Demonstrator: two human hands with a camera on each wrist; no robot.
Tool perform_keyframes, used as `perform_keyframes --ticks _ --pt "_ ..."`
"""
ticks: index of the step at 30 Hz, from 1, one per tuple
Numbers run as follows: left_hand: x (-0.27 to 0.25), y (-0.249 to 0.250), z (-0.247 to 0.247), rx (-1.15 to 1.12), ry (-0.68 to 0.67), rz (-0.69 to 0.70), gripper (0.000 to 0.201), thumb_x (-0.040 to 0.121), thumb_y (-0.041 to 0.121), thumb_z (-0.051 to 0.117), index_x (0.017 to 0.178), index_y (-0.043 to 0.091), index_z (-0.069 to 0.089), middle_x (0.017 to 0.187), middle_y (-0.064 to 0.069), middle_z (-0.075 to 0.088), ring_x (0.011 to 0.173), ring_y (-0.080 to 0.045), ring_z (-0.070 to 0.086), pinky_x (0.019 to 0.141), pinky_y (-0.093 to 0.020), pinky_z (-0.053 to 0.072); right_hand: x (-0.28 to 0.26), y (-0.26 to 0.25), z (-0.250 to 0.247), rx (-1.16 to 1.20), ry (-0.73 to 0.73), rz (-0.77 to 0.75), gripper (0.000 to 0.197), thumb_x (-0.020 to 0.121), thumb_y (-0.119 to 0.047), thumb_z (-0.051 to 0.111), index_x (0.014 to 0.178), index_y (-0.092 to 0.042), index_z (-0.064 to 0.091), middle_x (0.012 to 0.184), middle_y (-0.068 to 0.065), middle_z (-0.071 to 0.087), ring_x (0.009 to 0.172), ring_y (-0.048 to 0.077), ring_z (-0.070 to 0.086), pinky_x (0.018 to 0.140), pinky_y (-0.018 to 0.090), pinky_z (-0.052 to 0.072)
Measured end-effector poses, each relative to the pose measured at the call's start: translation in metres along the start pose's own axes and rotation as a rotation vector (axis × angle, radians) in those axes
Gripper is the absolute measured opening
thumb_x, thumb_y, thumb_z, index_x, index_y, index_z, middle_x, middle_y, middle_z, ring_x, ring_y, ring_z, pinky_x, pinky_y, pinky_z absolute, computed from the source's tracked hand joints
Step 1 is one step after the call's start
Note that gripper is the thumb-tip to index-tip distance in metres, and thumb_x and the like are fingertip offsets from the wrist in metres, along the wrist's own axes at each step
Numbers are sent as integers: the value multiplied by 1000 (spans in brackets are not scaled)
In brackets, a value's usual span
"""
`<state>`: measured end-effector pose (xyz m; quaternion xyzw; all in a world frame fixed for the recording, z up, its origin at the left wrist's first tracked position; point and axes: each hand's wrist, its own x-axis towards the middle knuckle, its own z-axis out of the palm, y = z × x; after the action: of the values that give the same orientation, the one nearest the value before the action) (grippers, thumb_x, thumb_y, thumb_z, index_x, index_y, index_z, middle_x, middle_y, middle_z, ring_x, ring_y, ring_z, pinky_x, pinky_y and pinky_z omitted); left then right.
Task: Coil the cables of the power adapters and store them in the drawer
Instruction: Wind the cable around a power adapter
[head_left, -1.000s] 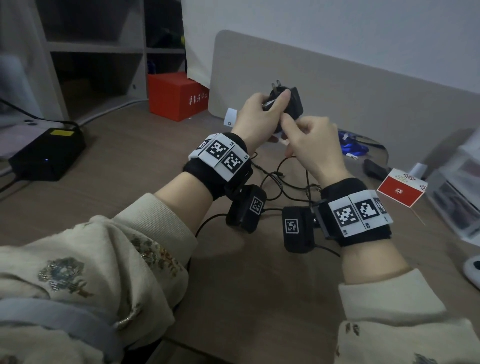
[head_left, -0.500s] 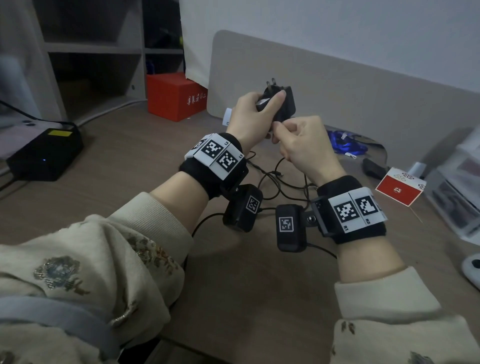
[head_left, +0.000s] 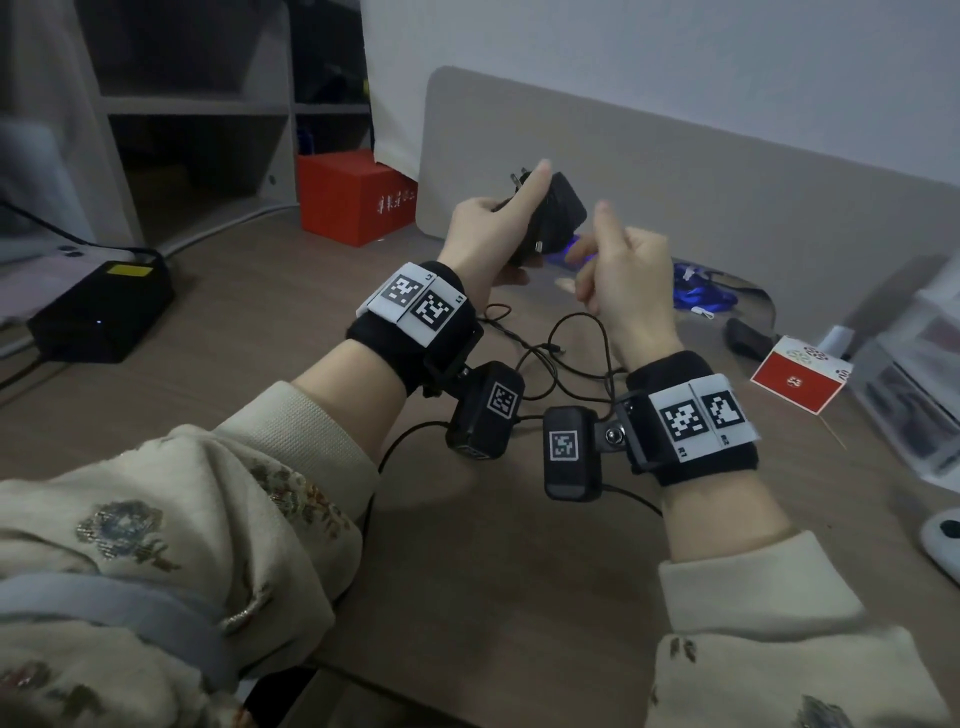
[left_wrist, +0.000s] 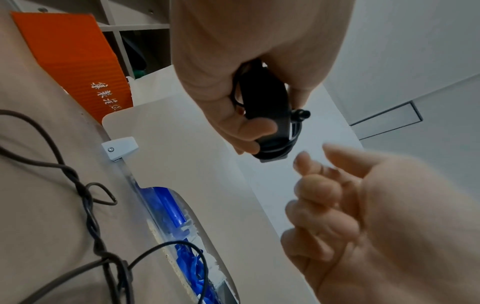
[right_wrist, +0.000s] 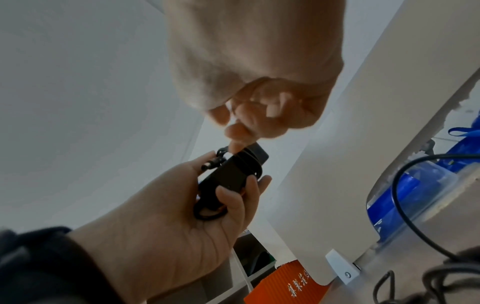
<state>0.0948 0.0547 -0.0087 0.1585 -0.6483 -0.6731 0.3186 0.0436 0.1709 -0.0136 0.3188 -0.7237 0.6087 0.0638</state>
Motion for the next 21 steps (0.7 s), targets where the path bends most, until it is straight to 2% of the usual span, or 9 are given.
perform_keyframes --ticks 3,7,10,12,14,16,17,19,21 --pt "-5 4 -6 -26 -21 -34 52 89 56 63 108 7 68 93 -8 74 70 -14 68 55 -22 49 1 -1 0 25 78 61 34 104 -33 33 81 -21 56 59 -5 55 57 11 48 60 29 37" --pt "-8 14 -22 -31 30 -43 46 88 48 67 109 7 66 93 -9 73 67 -16 68 53 -21 49 -1 -14 3 73 -27 154 28 105 -35 30 106 -16 52 86 -2 54 64 13 46 61 27 41" --pt "-14 24 -32 10 55 -18 42 88 45 67 104 6 67 81 -6 71 60 -13 66 50 -20 47 -4 -28 11 59 -121 180 32 105 -38 29 116 -16 49 98 -1 55 66 11 48 58 25 35" --pt "-20 31 -38 36 61 1 38 89 44 66 100 7 68 74 -2 70 57 -11 64 49 -19 46 -7 -41 20 88 -156 189 29 104 -38 29 114 -18 48 101 0 56 70 12 49 54 22 35" --pt "-27 37 -45 43 70 20 35 89 43 65 94 9 69 70 0 70 57 -12 64 48 -20 46 -12 -54 31 131 -176 186 22 104 -36 30 102 -21 47 97 0 55 72 13 50 47 18 37" --pt "-35 44 -55 38 90 30 33 89 41 64 92 9 69 69 -1 70 59 -13 64 48 -21 46 -15 -67 43 171 -202 176 21 103 -35 32 90 -24 45 98 1 57 77 15 55 51 20 38" --pt "-39 47 -60 30 107 31 32 89 40 64 93 9 68 70 -1 69 59 -14 64 49 -21 47 -16 -72 50 192 -224 172 22 103 -37 32 90 -25 45 101 3 59 81 17 57 54 23 38" --pt "-48 54 -73 7 152 47 30 89 38 64 90 9 66 69 -2 67 57 -16 62 51 -24 49 -19 -81 66 233 -284 164 27 102 -39 33 100 -20 52 106 6 62 79 18 61 51 23 39" --pt "-59 61 -88 -7 199 88 28 89 37 64 86 9 64 66 -3 63 51 -17 58 50 -26 47 -26 -93 82 276 -335 159 35 103 -39 34 115 -11 52 99 7 64 61 12 62 42 17 40"
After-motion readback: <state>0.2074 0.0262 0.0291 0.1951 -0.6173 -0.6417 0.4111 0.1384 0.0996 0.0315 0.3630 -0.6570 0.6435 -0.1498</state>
